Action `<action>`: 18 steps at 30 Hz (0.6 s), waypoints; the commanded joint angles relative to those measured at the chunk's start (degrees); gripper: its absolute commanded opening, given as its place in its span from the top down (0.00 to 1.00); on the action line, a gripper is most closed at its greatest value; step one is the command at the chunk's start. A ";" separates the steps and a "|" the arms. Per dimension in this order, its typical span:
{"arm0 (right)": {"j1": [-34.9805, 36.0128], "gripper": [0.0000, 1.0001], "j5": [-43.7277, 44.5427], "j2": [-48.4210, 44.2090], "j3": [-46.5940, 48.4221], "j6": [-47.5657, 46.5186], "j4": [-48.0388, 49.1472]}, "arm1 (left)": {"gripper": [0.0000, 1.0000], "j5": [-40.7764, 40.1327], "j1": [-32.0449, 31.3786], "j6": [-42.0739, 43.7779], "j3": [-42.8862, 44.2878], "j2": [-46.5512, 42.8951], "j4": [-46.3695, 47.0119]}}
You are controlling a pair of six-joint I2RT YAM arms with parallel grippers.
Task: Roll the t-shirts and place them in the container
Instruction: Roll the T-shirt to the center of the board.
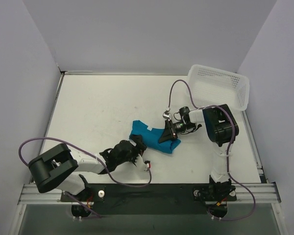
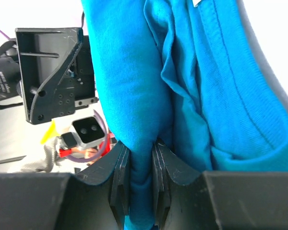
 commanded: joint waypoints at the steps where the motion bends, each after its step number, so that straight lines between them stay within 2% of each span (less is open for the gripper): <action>1: -0.41 1.00 -1.77 1.75 -0.08 2.00 -0.13 | 0.13 -2.15 0.97 1.81 1.28 5.74 6.38; 4: -0.41 1.00 -2.04 2.01 0.09 2.08 -0.13 | 0.14 -2.23 1.76 2.60 2.24 8.82 7.44; 7: -0.50 1.00 -2.13 2.28 0.27 2.35 -0.13 | 0.24 -2.85 2.64 3.30 4.08 11.81 6.13; 8: -0.67 1.00 -2.04 2.28 0.27 2.43 -0.13 | 0.33 -2.85 3.34 3.21 4.79 12.26 4.99; 13: -0.94 1.00 -1.51 2.19 0.27 2.79 -0.13 | 0.43 0.48 5.71 0.67 10.93 12.61 -11.95; 14: -0.85 0.96 -0.99 2.10 0.27 2.70 -0.13 | 0.46 1.10 5.98 -0.03 13.73 12.70 -14.85; 16: -0.76 0.88 0.15 1.40 0.18 2.00 -0.65 | 0.58 3.29 6.77 -1.26 17.34 13.83 -25.57; 17: -0.76 0.77 2.42 0.87 0.88 1.04 -1.44 | 0.62 4.87 7.21 -1.53 21.80 14.19 -29.61; 18: -0.76 0.73 2.97 -0.52 1.41 -0.36 -2.75 | 0.66 8.89 8.25 -1.71 24.19 14.63 -39.65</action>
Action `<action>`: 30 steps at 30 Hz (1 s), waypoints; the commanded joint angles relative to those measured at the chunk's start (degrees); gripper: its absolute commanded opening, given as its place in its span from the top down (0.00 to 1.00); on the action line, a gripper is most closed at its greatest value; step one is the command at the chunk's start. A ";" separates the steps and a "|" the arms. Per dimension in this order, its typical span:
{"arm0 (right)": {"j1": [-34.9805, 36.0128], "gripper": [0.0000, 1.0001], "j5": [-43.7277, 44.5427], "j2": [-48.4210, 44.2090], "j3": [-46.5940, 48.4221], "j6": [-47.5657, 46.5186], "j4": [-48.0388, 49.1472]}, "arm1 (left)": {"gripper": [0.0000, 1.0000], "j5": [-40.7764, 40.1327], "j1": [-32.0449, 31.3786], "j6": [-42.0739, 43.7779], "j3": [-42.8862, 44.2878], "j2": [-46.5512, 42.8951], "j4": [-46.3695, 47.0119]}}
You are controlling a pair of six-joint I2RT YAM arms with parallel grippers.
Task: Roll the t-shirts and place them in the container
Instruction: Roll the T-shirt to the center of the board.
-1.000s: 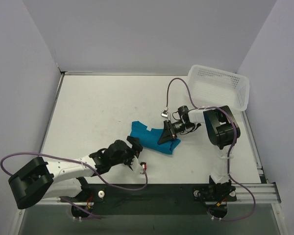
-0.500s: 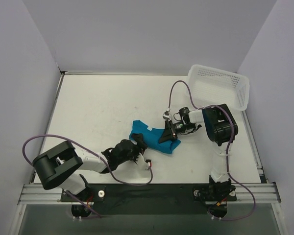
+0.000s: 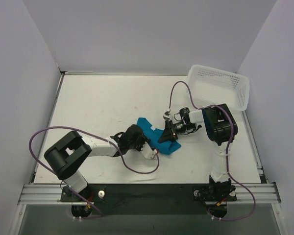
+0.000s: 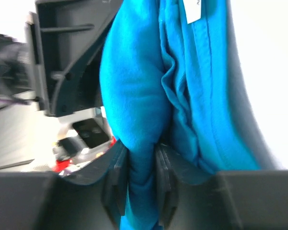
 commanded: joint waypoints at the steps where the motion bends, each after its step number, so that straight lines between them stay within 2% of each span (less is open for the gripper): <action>1: -0.43 0.70 4.96 -3.31 2.15 -6.63 -7.27 | 0.67 9.79 3.19 -2.52 10.81 2.46 -31.89; 2: -0.61 0.55 5.40 -4.45 2.85 -7.97 -8.87 | 0.68 11.38 3.46 -1.82 13.79 2.37 -35.67; 5: -2.01 0.37 7.51 -10.68 3.83 -8.70 -10.99 | 0.74 14.56 3.46 1.08 18.02 2.98 -51.64; 7: -3.07 0.31 10.49 -15.69 4.70 -7.90 -11.35 | 0.75 17.01 3.55 4.31 23.90 5.26 -60.71; 8: -4.20 0.26 11.89 -17.36 4.97 -7.29 -11.43 | 0.77 17.02 3.46 5.30 26.10 6.49 -70.33; 11: -6.57 0.21 17.87 -24.13 5.24 -7.37 -11.26 | 0.77 21.32 3.81 9.17 35.15 11.06 -87.05; 14: -8.34 0.17 25.16 -32.30 3.04 -8.95 -10.47 | 0.78 25.80 3.73 9.35 43.50 15.81 -98.23; 17: -8.52 0.16 33.95 -43.36 -2.03 -15.35 -9.42 | 0.78 29.84 3.55 9.26 50.89 20.82 -105.81; 18: -8.35 0.15 35.53 -49.66 -3.54 -17.37 -8.28 | 0.78 31.16 3.37 9.61 52.65 23.70 -107.76; 21: -7.47 0.06 41.51 -60.49 -8.47 -22.40 -7.39 | 0.77 31.88 3.11 6.63 56.88 26.54 -108.31; 22: -7.29 0.00 42.74 -62.45 -9.52 -21.62 -7.57 | 0.76 31.61 3.02 7.58 56.88 27.59 -108.22; 24: -6.59 0.00 41.80 -66.23 -10.84 -22.48 -12.19 | 0.77 31.26 3.02 7.59 57.58 30.22 -108.22; 27: -1.95 0.00 40.20 -70.10 -12.60 -33.53 -20.98 | 0.78 31.87 3.19 6.10 58.72 33.91 -108.31; 28: 3.81 0.00 41.77 -71.77 -14.00 -38.26 -21.19 | 0.78 32.13 3.20 6.01 58.90 34.80 -108.39; 30: 8.77 0.00 45.02 -78.53 -20.56 -42.69 -19.62 | 0.78 33.10 3.46 5.84 59.43 36.81 -108.31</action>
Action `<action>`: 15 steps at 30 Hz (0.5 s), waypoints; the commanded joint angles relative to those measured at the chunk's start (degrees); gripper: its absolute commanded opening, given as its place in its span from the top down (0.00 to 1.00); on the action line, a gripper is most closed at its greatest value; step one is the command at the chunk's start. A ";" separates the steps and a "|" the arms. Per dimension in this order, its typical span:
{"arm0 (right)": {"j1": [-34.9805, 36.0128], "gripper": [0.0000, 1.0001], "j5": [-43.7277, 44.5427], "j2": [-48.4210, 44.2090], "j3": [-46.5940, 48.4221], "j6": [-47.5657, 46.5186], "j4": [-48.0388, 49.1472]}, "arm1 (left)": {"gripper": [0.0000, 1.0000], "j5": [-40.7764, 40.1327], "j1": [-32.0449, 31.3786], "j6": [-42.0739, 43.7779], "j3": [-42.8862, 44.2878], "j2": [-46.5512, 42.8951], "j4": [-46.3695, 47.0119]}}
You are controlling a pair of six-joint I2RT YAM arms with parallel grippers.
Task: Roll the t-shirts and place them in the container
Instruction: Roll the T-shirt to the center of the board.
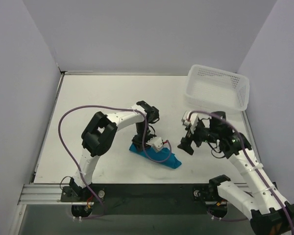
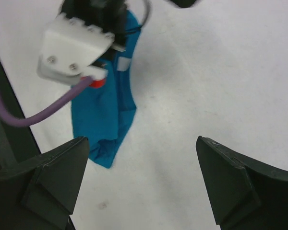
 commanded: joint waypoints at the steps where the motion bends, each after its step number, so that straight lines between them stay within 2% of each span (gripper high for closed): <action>1: 13.10 0.00 6.06 -9.84 -11.32 -15.68 -5.06 | 0.77 4.75 0.01 0.02 -0.59 7.69 -12.90; 4: 19.36 0.00 10.82 -18.11 -18.53 -19.64 -2.24 | 0.75 5.64 0.45 -0.15 0.11 10.15 -12.81; 5: 23.91 0.00 11.26 -20.39 -19.52 -22.09 -2.23 | 0.75 5.81 0.45 -0.24 0.29 10.76 -12.81; 7: 28.58 0.00 13.88 -21.38 -21.45 -23.08 -1.36 | 0.74 5.90 0.27 -1.03 0.56 12.61 -12.81; 9: 35.35 0.00 17.48 -20.77 -22.60 -23.52 3.11 | 0.74 4.41 0.10 -2.34 1.17 14.19 -12.81; 15: 43.88 0.00 23.55 -12.61 -27.52 -26.86 19.81 | 0.73 3.17 0.19 -5.78 4.69 17.18 -12.90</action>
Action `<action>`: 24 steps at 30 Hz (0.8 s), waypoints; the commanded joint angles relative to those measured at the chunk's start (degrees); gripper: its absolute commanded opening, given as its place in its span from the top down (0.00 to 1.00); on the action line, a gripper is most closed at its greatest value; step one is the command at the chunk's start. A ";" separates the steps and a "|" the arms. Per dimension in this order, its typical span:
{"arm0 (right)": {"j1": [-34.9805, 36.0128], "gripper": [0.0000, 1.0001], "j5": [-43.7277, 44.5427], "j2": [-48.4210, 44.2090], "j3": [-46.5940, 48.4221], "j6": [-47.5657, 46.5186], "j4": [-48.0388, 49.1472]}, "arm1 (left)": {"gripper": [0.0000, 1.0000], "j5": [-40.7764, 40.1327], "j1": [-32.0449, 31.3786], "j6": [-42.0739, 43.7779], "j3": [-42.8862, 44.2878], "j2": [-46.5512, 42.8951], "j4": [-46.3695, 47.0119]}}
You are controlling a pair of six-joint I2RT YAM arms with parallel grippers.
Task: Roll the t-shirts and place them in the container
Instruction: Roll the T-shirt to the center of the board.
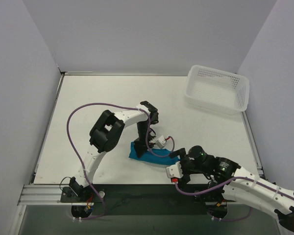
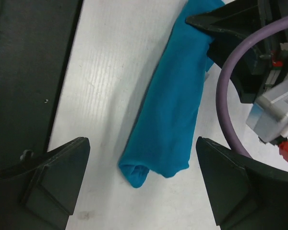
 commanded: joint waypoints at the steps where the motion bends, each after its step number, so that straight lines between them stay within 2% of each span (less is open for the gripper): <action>1: 4.99 0.00 7.98 7.51 -2.67 -2.67 15.84 | 0.73 -5.41 -0.95 0.36 -2.40 7.96 -2.45; 4: 5.62 0.03 8.08 13.58 -1.88 -0.82 19.46 | 0.72 -5.50 -1.04 0.27 -2.66 8.05 -2.54; 5: 5.88 0.03 8.08 14.29 -2.58 -0.12 23.38 | 0.72 -6.02 -1.04 0.10 -2.75 8.22 -2.45; 8: 7.11 0.02 8.69 14.99 -6.09 -0.81 27.18 | 0.72 -6.64 -1.21 -0.96 -2.31 9.19 -2.45; 12: 8.34 0.01 13.94 15.61 -10.31 -3.27 30.09 | 0.71 -6.91 -1.48 -1.13 -2.22 9.37 -2.45; 24: 9.40 0.04 19.50 20.27 -16.73 -7.31 37.48 | 0.70 -8.31 -2.09 -1.57 -1.87 10.60 -2.45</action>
